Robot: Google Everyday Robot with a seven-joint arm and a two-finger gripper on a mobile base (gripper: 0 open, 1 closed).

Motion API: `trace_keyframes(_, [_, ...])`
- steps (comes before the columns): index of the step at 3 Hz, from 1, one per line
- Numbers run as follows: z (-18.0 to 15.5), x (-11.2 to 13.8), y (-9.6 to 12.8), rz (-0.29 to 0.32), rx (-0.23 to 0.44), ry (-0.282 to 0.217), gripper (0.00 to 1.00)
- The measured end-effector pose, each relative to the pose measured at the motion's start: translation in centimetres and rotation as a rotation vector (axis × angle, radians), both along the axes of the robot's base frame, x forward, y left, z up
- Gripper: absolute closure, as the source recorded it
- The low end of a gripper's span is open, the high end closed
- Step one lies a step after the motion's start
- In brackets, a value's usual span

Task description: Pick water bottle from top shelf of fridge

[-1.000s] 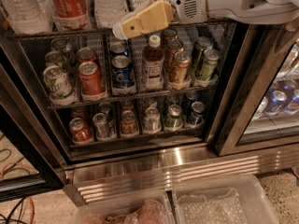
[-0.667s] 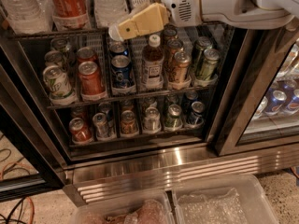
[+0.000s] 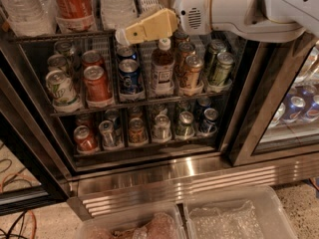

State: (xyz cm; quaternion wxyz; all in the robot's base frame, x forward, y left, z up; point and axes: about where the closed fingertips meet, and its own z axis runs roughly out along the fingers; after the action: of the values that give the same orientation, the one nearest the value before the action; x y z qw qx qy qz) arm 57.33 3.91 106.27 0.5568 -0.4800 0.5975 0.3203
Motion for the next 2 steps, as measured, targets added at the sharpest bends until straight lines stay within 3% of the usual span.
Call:
trace_keyframes(1, [-0.65, 0.42, -0.14, 0.000, 0.034, 0.023, 0.00])
trace_keyframes(2, [-0.81, 1.33, -0.02, 0.051, 0.052, 0.052, 0.00])
